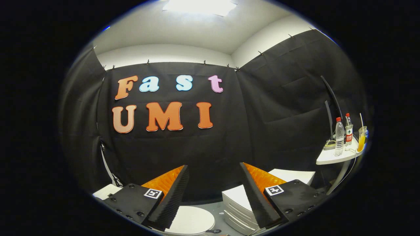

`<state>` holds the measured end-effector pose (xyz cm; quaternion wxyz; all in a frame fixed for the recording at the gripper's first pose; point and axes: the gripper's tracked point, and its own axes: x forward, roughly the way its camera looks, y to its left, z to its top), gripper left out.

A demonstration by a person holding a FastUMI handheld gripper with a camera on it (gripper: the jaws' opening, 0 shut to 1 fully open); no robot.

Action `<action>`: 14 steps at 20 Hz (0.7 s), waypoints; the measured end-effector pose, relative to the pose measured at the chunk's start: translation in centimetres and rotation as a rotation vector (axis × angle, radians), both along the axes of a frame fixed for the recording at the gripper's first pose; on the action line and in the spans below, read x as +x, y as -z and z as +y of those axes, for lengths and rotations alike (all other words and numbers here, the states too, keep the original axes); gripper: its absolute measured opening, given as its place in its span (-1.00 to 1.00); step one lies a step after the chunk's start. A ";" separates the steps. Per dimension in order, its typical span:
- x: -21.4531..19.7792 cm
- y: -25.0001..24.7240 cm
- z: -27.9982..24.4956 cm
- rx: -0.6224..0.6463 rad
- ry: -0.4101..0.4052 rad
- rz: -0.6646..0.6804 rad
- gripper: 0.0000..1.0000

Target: Open the toilet lid.

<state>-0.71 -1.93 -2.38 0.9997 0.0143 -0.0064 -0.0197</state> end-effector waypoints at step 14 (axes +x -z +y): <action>-0.1 0.0 0.7 -0.012 -0.019 0.001 0.97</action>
